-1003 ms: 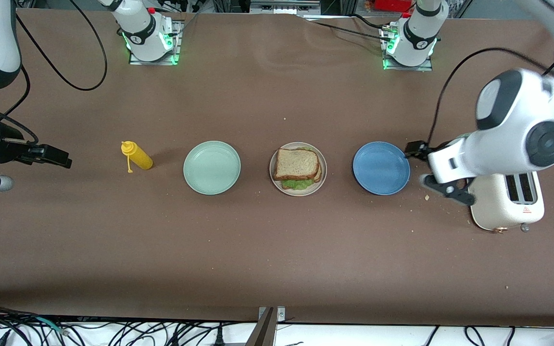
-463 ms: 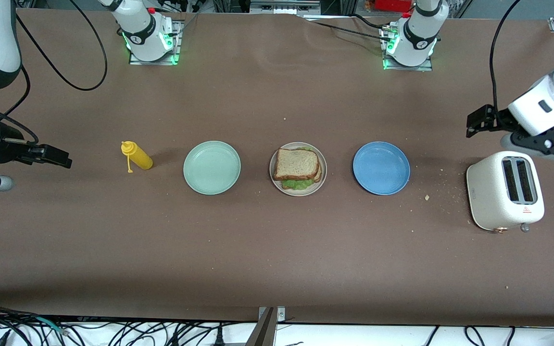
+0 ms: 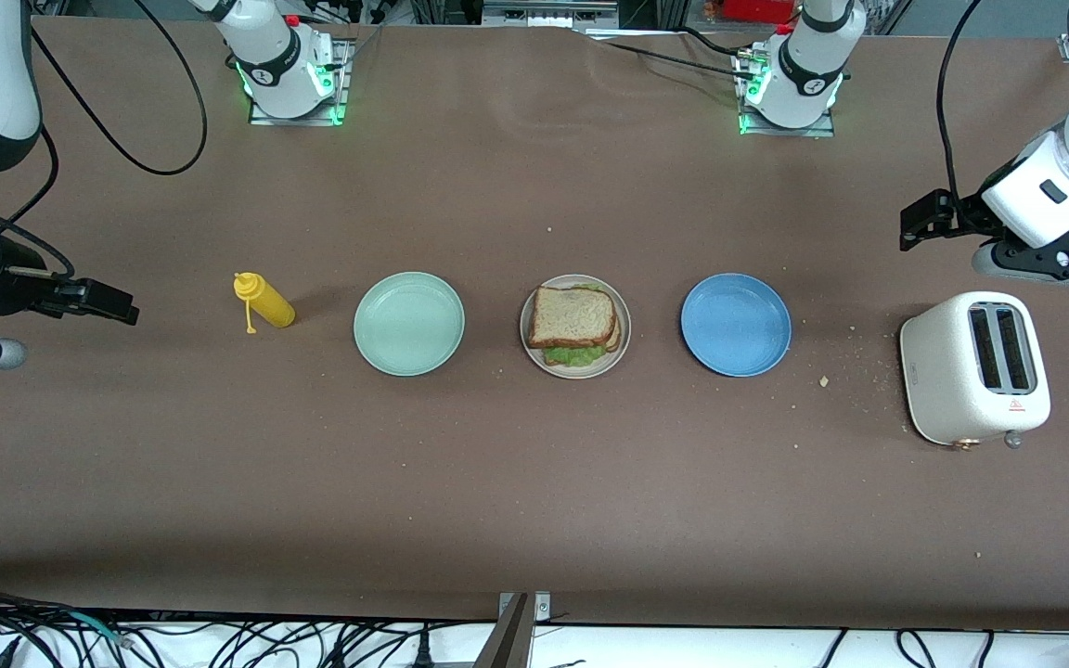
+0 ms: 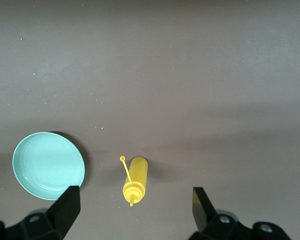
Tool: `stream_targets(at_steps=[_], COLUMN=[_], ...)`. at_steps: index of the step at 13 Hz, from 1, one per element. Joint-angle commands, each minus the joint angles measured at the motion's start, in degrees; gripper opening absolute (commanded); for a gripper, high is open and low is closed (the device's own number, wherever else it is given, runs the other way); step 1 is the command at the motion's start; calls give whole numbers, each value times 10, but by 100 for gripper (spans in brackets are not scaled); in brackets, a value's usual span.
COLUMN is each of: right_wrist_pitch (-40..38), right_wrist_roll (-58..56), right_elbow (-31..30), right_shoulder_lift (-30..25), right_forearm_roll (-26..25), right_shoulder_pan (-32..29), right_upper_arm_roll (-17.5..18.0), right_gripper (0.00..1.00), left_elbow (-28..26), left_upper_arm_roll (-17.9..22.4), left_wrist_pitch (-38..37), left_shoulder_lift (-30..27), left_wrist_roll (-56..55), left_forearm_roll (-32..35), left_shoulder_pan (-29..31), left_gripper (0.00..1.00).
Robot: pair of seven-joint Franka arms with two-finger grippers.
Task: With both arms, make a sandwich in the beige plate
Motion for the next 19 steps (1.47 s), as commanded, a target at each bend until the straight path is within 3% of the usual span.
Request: stream_targets(at_steps=[1,19], right_wrist_pitch=[3,2], right_wrist_roll=[8,24], right_elbow=[-9,-5], right_shoulder_lift=[-8,-5], right_forearm_roll=[-11,-11], right_shoulder_pan=[0,5], right_upper_arm_roll=[4,4], right_gripper=[99,99], left_elbow=[-8,-5], left_upper_arm_roll=[-6,-16], left_wrist_pitch=[-10,-10], left_shoulder_lift=[-13,-13], left_wrist_roll=[-14,-9], left_forearm_roll=[19,20], left_shoulder_pan=[-3,-2], left_gripper=[100,100])
